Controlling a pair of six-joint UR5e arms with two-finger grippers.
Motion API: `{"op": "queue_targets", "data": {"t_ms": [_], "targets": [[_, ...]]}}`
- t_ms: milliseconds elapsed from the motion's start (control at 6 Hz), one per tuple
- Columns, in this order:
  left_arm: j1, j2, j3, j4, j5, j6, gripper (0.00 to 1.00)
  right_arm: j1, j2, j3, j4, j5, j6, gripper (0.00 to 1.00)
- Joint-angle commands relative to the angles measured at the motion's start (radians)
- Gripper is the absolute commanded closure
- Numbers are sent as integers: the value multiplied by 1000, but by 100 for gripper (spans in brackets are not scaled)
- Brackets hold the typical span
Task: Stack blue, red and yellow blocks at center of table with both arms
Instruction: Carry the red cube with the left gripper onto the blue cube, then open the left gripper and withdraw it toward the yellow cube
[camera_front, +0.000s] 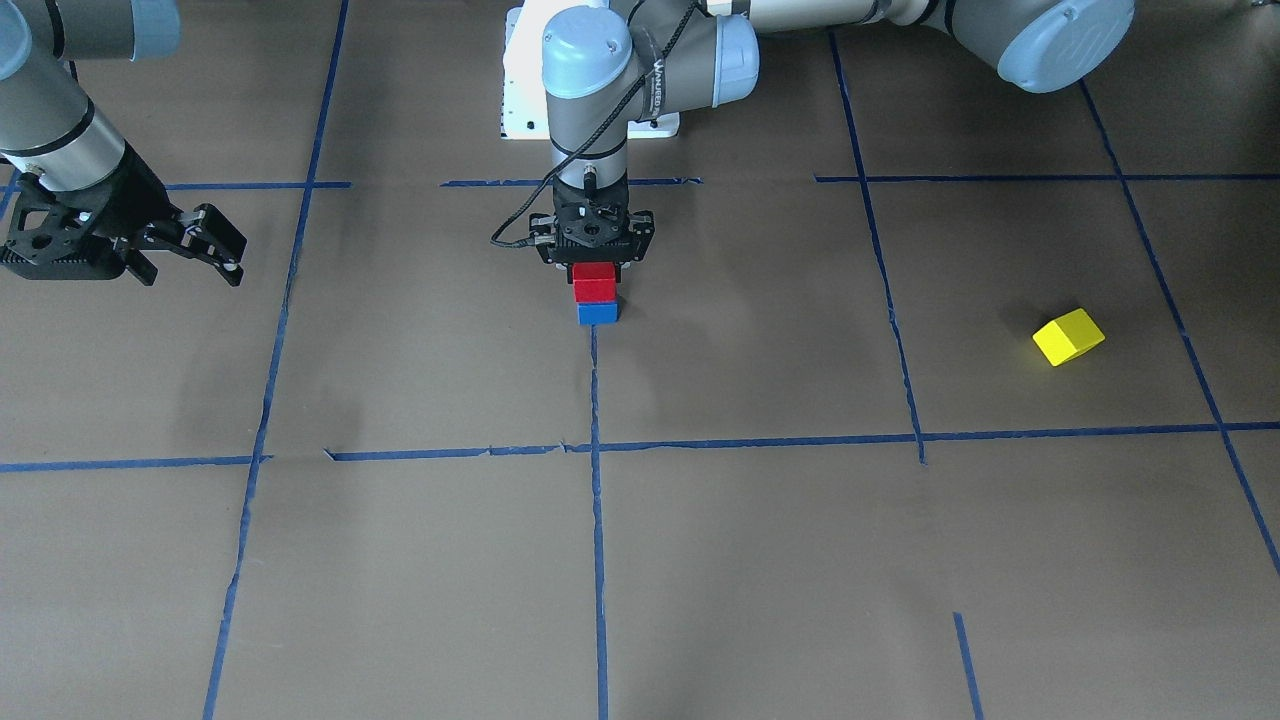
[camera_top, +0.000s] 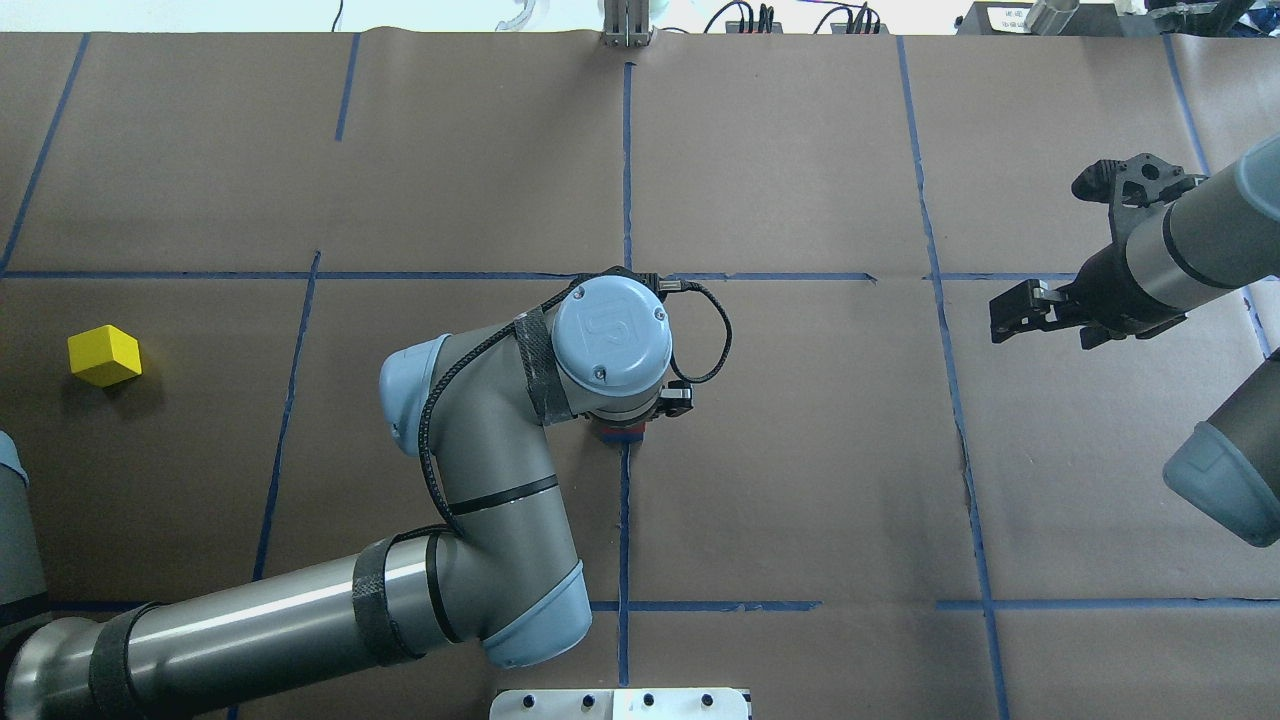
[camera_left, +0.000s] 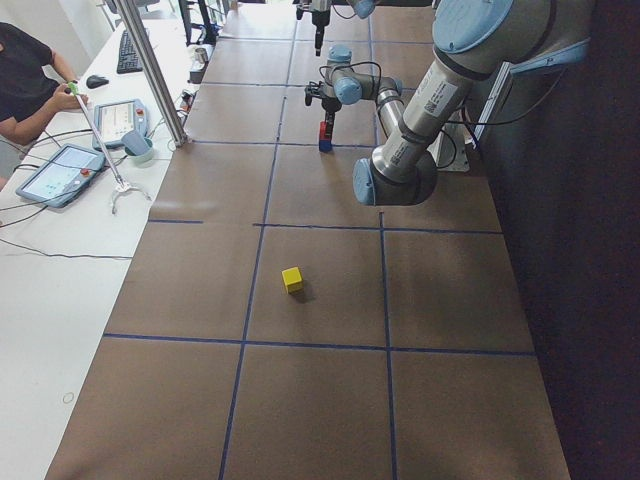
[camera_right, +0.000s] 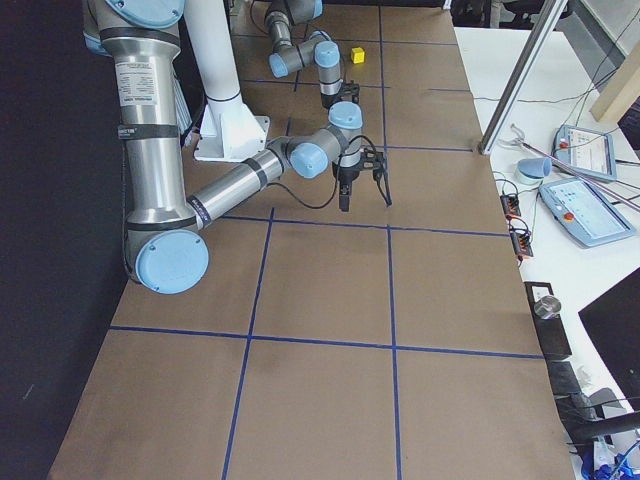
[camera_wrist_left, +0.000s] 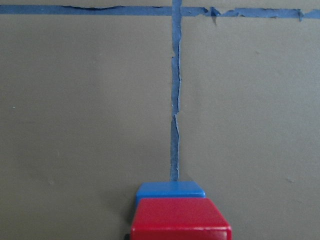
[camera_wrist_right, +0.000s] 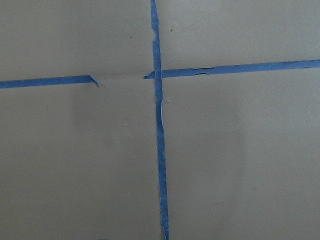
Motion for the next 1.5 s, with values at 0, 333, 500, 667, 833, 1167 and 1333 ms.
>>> {"op": "queue_targets", "data": {"t_ms": [0,333,500,667,833,1167,1333], "targets": [[0,3,0,-10,0,-2,16,0,2,0,1,0,0,0],[0,3,-11,-7,0,-2,0,-2,5,0,1,0,3,0],[-3,3,-39,2,0,0,0,-2,6,0,1,0,3,0],[-30,12,-132,43,-3,0,0,-2,8,0,1,0,3,0],[-81,44,-247,105,-9,13,0,-1,6,0,-2,0,2,0],[-182,266,-433,99,-43,252,0,133,2,-15,-2,117,-41,0],[-249,361,-442,83,-99,371,0,241,-38,-46,-2,232,-191,0]]}}
